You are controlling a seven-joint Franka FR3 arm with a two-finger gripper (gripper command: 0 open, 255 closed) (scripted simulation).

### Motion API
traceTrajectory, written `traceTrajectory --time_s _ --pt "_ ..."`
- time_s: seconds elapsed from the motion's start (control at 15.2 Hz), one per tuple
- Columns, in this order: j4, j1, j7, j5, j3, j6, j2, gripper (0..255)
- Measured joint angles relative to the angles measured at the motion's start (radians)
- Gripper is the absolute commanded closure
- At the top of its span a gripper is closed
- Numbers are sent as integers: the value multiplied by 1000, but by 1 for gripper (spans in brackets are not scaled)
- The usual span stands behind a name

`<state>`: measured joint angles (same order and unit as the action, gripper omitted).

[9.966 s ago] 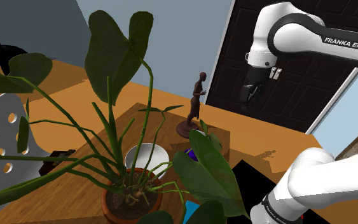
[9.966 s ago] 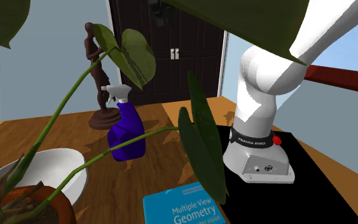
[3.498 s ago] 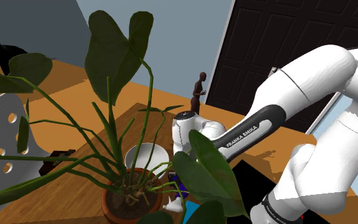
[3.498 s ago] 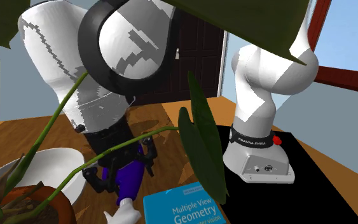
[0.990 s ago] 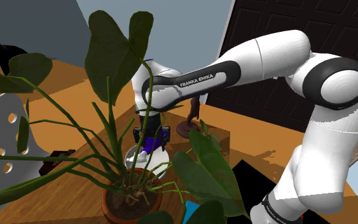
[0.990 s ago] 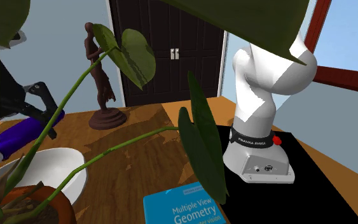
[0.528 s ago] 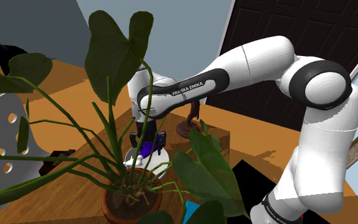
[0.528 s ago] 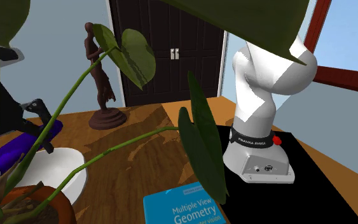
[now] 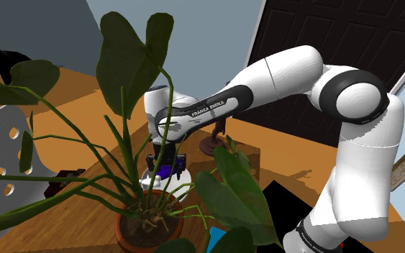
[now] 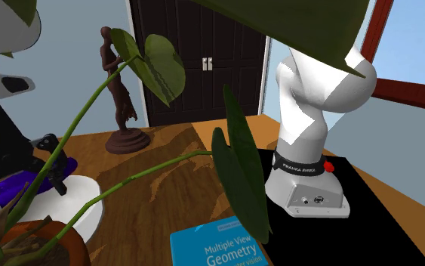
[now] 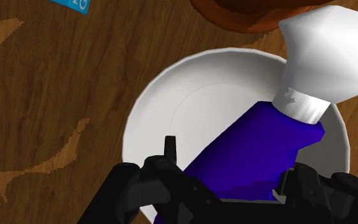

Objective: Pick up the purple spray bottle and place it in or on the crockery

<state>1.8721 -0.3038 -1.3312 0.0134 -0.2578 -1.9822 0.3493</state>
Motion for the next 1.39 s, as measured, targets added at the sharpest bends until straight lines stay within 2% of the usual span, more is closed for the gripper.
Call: traceTrajectory --time_s 0.26,0.33,0.73,0.99,1.39 --pt "4 0 0 -1 1 -2 0 255" --pt "2 0 0 0 1 -1 1 0" --pt "3 -2 1 0 -2 1 4 0" --pt "-66 1 6 -6 -3 92 -19 0" --pt "-94 1 5 -7 -4 123 -21 0"
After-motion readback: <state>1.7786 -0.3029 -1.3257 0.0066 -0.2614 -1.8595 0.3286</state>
